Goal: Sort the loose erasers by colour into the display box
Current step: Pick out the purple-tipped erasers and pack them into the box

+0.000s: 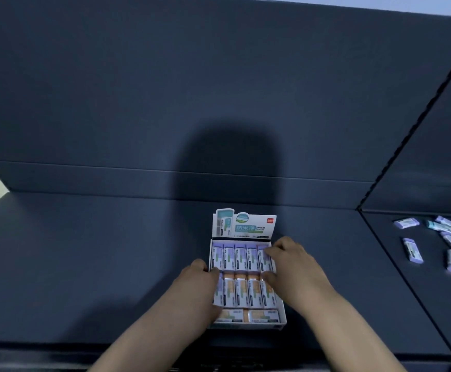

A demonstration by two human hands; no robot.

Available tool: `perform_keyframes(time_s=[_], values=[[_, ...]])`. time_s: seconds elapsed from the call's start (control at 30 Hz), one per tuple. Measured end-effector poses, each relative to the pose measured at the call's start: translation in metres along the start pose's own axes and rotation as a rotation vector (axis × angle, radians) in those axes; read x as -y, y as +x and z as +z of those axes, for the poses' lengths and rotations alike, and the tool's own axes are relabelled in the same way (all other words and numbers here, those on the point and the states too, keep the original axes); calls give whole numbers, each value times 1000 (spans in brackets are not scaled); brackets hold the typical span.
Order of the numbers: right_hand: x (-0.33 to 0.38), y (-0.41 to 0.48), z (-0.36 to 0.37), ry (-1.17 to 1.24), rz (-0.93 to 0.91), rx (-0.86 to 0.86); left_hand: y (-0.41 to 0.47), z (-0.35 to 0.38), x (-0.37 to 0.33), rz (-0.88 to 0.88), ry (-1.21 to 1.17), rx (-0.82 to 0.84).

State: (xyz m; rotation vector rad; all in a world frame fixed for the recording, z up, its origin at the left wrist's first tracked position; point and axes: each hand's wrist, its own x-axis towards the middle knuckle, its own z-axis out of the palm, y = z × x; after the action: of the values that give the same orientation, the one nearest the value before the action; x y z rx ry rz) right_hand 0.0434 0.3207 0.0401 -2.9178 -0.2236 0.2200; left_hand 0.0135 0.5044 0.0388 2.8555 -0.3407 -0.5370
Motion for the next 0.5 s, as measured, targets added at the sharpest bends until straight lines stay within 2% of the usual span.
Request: perform_keyframes(time_s=[0.5], values=[[0, 1, 14, 58, 38, -56, 4, -1, -5, -42, 93, 6]])
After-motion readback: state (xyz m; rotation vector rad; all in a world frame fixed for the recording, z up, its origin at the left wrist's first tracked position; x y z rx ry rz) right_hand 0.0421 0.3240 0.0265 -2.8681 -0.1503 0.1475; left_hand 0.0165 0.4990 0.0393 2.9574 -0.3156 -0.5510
